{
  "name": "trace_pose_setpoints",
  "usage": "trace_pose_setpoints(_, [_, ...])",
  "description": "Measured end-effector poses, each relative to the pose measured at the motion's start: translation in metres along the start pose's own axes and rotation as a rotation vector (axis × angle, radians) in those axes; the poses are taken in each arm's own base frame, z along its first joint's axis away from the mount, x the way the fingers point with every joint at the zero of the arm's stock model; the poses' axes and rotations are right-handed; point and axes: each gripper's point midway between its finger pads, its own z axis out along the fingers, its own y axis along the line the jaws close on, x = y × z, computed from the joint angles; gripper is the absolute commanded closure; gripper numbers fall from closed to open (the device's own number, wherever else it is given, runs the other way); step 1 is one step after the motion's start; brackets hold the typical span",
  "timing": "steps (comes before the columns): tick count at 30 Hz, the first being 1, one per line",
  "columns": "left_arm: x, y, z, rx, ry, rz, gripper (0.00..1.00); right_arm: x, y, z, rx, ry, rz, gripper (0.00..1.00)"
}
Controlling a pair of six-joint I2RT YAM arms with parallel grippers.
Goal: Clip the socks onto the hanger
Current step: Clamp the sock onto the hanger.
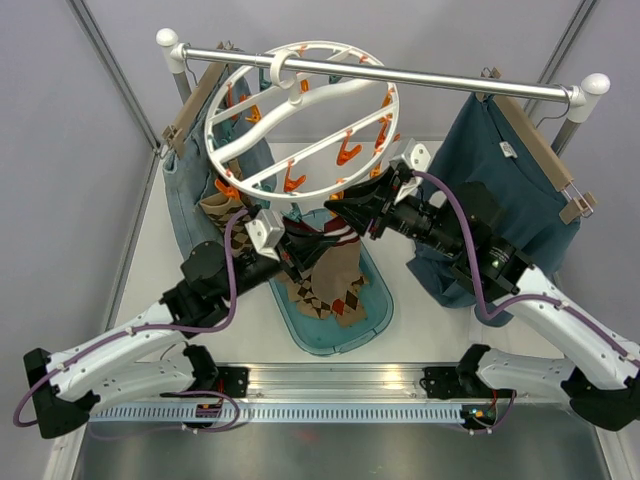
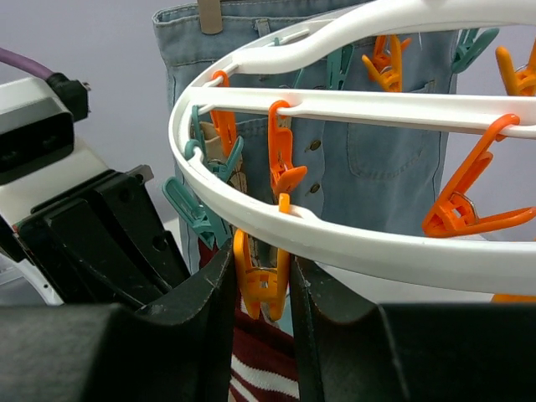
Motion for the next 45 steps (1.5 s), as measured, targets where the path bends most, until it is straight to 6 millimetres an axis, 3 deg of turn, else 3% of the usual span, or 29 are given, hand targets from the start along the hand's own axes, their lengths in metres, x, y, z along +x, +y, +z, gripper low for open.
trace_pose_setpoints(8, [-0.016,0.002,0.004,0.002,-0.077,0.072,0.98,0.003,0.002,0.004,0.001,0.018,-0.001,1.00])
trace_pose_setpoints(23, [-0.012,0.031,0.005,-0.155,-0.064,0.100,0.98,0.004,0.003,0.003,0.008,0.028,-0.013,1.00])
trace_pose_setpoints(45, [0.003,0.034,0.010,-0.156,-0.019,0.110,0.98,0.002,0.004,0.001,0.013,0.024,-0.015,1.00])
